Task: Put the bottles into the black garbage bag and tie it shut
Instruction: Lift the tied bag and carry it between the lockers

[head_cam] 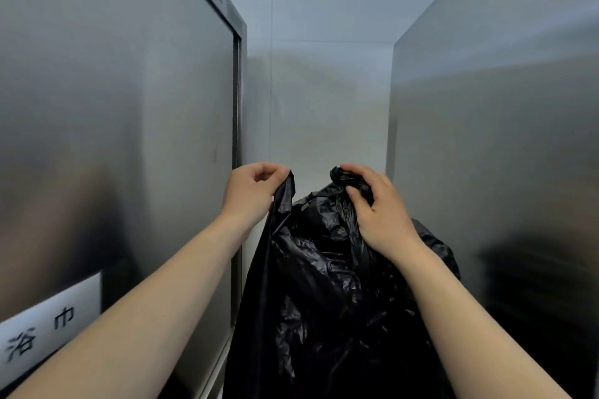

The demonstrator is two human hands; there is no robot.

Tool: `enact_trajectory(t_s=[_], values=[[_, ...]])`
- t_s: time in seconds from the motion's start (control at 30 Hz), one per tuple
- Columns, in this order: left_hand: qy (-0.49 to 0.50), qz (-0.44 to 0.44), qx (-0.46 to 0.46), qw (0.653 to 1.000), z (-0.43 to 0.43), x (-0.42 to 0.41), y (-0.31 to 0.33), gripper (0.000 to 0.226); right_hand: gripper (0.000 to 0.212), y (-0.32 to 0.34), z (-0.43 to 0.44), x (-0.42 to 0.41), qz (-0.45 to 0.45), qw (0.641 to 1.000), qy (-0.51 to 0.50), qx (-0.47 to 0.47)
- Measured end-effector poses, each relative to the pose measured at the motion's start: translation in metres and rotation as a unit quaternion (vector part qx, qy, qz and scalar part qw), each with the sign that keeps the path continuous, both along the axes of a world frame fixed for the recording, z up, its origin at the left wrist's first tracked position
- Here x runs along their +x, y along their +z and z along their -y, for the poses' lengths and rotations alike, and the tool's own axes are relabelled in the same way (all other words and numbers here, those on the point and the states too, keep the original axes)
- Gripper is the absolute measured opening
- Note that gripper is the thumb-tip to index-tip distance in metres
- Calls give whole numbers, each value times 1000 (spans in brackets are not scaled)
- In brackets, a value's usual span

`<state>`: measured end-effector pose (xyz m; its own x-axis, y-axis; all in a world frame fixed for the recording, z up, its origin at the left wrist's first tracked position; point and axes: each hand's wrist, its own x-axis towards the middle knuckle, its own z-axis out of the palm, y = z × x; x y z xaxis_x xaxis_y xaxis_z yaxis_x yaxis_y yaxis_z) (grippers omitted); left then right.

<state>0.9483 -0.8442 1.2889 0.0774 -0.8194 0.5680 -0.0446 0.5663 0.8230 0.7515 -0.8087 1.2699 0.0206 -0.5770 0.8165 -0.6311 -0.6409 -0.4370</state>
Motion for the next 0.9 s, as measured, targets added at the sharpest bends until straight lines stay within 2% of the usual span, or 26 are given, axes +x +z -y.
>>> enact_trajectory(t_s=[0.33, 0.63, 0.77, 0.9], values=[[59, -6, -44, 997, 89, -5, 43, 9, 33, 44, 103, 6, -10, 998, 14, -58], [56, 9, -82, 995, 131, -7, 64, 10, 35, 68, 139, -4, -10, 995, -17, -101], [73, 50, -75, 993, 146, -15, 36, 11, 35, 49, 153, -10, -19, 998, -17, -63], [80, 139, -14, 987, 163, -23, -41, 12, 34, -22, 173, -16, -26, 999, -10, 38]])
